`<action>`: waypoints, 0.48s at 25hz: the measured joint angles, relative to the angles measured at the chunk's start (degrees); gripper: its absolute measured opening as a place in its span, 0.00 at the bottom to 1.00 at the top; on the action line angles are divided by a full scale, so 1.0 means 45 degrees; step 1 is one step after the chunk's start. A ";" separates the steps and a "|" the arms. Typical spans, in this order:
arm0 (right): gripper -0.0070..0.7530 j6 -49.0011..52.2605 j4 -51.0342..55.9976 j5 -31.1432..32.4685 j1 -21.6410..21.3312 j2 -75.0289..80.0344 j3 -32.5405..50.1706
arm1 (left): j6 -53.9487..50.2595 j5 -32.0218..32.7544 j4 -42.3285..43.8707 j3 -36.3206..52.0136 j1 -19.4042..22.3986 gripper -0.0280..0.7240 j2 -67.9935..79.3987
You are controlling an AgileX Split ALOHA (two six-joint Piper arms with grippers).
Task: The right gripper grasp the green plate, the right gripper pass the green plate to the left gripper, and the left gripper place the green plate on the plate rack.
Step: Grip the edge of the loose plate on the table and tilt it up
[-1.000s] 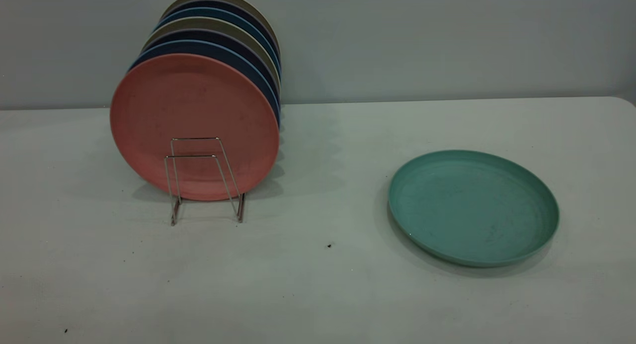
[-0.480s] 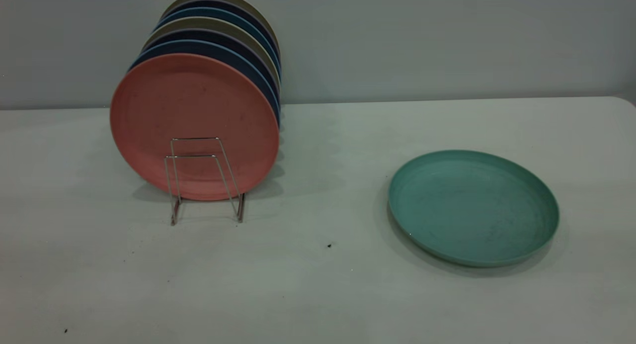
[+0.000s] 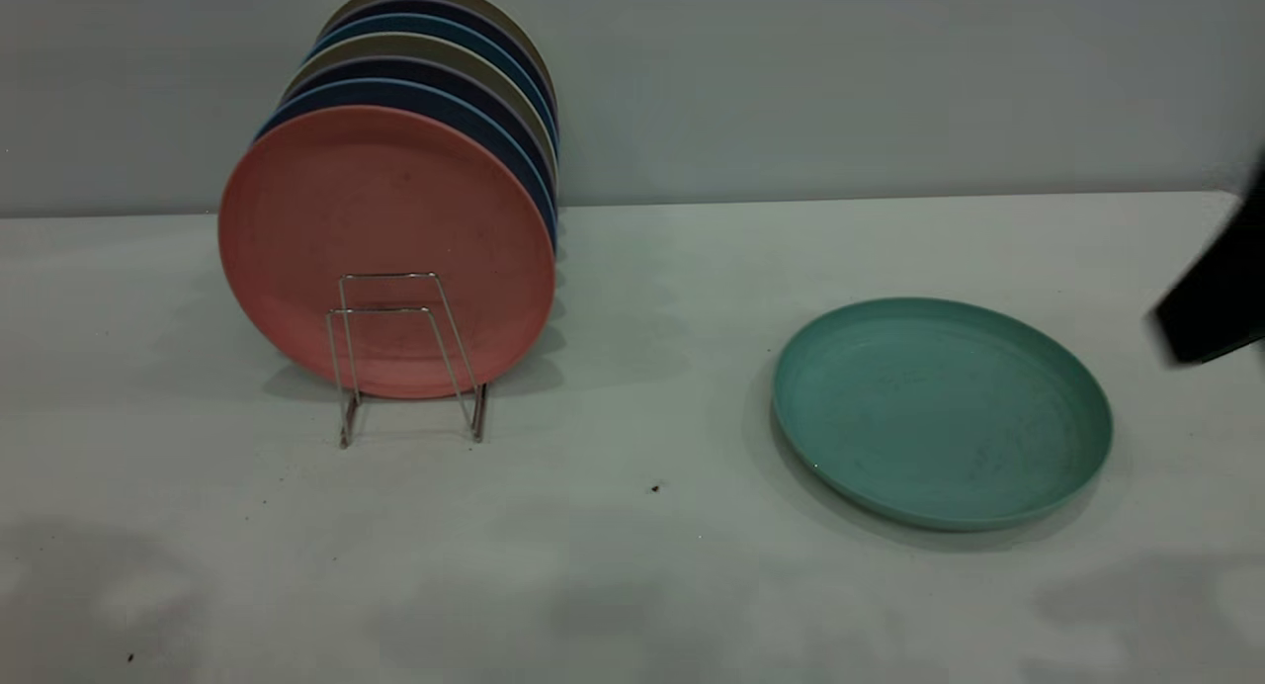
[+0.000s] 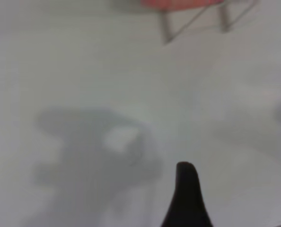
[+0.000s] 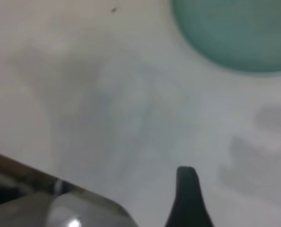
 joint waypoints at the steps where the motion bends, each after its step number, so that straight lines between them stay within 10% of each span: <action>1: 0.77 -0.0585 0.0502 -0.0101 0.0000 0.0683 -0.0115 | 0.0645 -0.0130 -0.0678 -0.0213 -0.0066 0.82 0.0556; 12: 0.77 -0.3386 0.3423 -0.0415 -0.1666 0.5932 -0.2441 | 0.4193 -0.1856 -0.5670 -0.2267 -0.3132 0.82 0.5712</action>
